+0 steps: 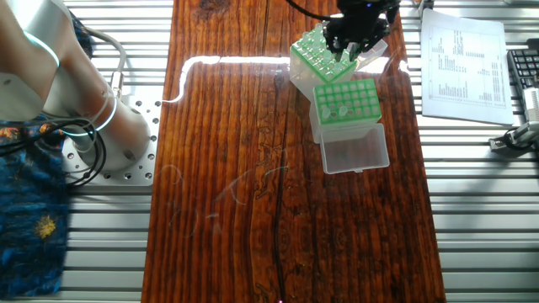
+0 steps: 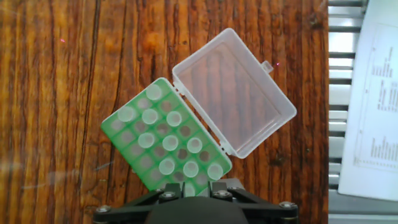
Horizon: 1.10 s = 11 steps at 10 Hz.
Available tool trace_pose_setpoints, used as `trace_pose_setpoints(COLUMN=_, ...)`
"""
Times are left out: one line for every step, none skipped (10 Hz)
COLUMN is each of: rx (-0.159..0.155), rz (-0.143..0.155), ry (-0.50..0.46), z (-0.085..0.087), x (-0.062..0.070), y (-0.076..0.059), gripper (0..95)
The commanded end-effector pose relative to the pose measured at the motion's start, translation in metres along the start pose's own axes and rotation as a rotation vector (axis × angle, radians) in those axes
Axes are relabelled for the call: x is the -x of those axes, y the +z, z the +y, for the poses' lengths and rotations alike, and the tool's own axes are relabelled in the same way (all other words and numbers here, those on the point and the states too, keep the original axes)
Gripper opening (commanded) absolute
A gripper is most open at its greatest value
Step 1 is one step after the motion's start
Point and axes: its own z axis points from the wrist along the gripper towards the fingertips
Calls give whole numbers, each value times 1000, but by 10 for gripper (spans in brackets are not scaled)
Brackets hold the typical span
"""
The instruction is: Transfer all large pipette tips from one holder to another
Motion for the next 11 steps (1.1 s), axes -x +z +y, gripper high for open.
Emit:
trace_pose_setpoints(rx=55, rz=0, ry=-73, z=0, x=0, y=0, gripper=190)
trace_pose_setpoints(rx=77, rz=19, ry=-106, z=0, x=0, y=0, gripper=190)
trace_pose_setpoints(rx=94, rz=23, ry=-126, z=0, x=0, y=0, gripper=190)
trace_pose_setpoints(rx=93, rz=22, ry=-119, z=0, x=0, y=0, gripper=190)
trace_pose_setpoints(rx=89, rz=20, ry=-122, z=1, x=0, y=1, gripper=190)
trace_pose_setpoints(rx=85, rz=20, ry=-123, z=5, x=-1, y=2, gripper=190)
trace_pose_setpoints(rx=81, rz=20, ry=-124, z=7, x=-3, y=2, gripper=190)
trace_pose_setpoints(rx=72, rz=24, ry=-130, z=9, x=-5, y=2, gripper=190)
trace_pose_setpoints(rx=56, rz=26, ry=-119, z=11, x=-6, y=3, gripper=190)
trace_pose_setpoints(rx=46, rz=28, ry=-111, z=12, x=-6, y=3, gripper=190)
trace_pose_setpoints(rx=41, rz=29, ry=-113, z=11, x=-6, y=4, gripper=190)
